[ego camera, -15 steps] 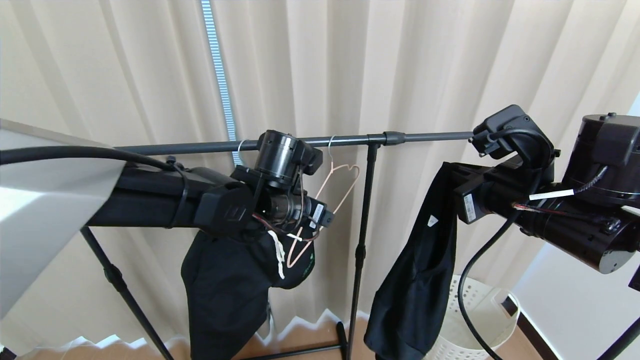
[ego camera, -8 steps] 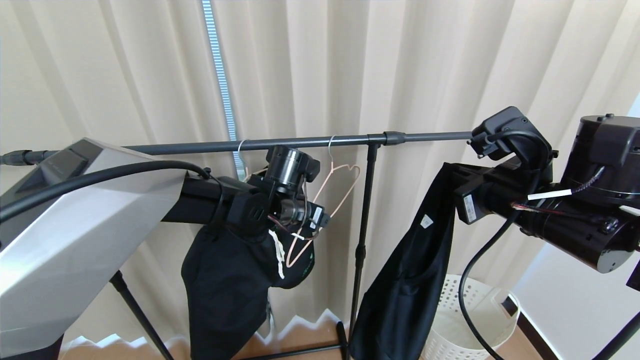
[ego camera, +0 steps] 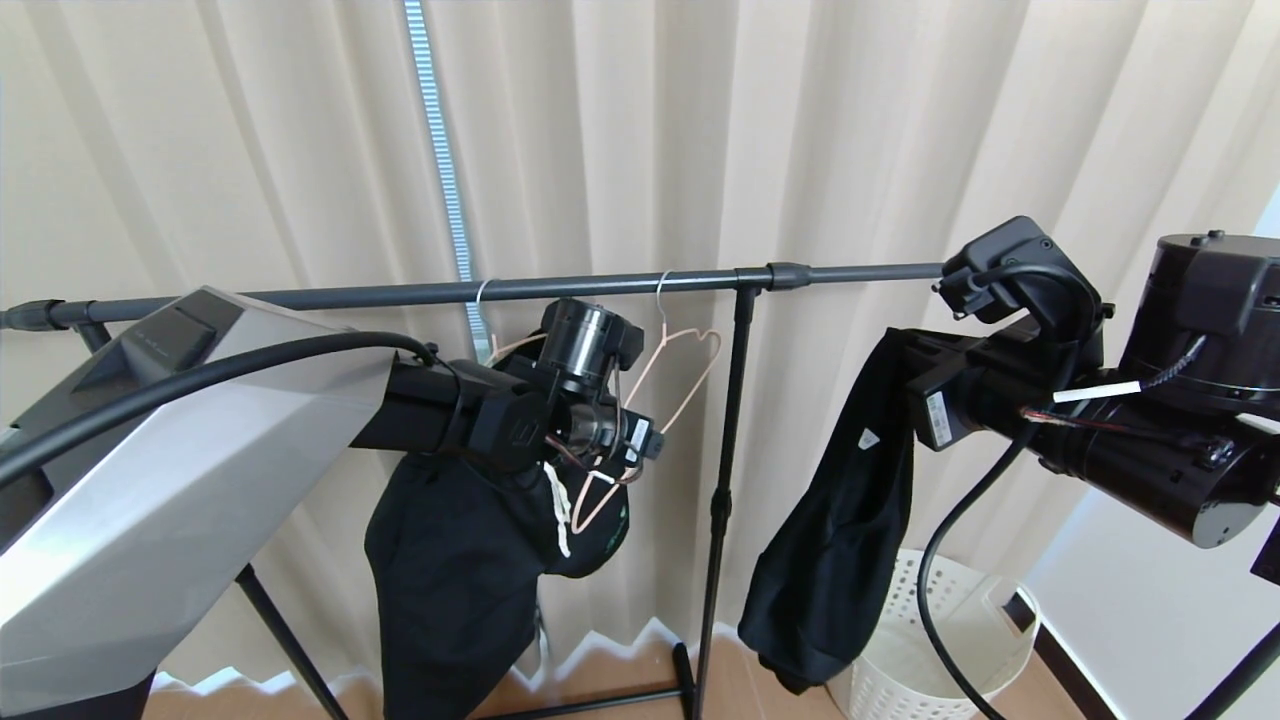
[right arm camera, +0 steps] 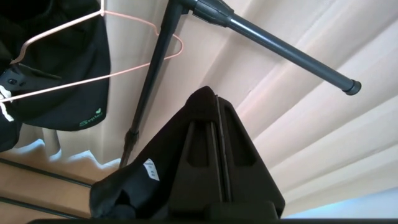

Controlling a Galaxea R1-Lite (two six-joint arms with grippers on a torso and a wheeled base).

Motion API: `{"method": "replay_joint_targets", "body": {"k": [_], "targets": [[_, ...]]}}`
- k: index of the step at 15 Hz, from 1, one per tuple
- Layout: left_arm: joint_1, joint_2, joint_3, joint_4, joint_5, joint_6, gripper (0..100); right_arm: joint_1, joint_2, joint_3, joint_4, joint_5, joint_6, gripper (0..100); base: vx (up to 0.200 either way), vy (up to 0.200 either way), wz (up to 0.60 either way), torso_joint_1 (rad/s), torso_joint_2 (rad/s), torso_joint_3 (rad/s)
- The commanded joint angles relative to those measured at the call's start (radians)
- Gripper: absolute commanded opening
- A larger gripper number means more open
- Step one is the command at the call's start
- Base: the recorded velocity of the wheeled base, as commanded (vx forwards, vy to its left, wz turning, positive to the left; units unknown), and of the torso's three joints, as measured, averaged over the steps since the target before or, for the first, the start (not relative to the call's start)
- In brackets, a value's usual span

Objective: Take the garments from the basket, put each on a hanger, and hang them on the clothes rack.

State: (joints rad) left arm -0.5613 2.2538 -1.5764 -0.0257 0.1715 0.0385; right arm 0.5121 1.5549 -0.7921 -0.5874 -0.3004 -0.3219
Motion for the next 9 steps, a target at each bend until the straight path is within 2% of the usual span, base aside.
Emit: {"method": "replay_joint_targets", "body": {"k": [1, 4, 5, 9], "targets": [[0.000, 0.000, -0.001, 0.000, 0.000, 0.000, 100, 0.000, -0.003, 0.001, 0.000, 0.000, 0.000, 0, 0.000, 0.000, 0.00, 0.000, 0.00, 0.000], [-0.002, -0.010, 0.024, 0.007, 0.002, -0.006, 100, 0.000, -0.006, 0.002, -0.002, 0.000, 0.000, 0, 0.000, 0.000, 0.00, 0.000, 0.00, 0.000], [-0.002, -0.013, 0.018, 0.003, 0.002, -0.014, 0, 0.000, -0.006, 0.002, -0.002, 0.000, 0.000, 0, 0.000, 0.000, 0.00, 0.000, 0.00, 0.000], [-0.002, -0.020, 0.024, 0.000, 0.000, -0.014, 0, 0.000, -0.006, 0.002, 0.000, 0.000, 0.000, 0, 0.000, 0.000, 0.00, 0.000, 0.00, 0.000]]}}
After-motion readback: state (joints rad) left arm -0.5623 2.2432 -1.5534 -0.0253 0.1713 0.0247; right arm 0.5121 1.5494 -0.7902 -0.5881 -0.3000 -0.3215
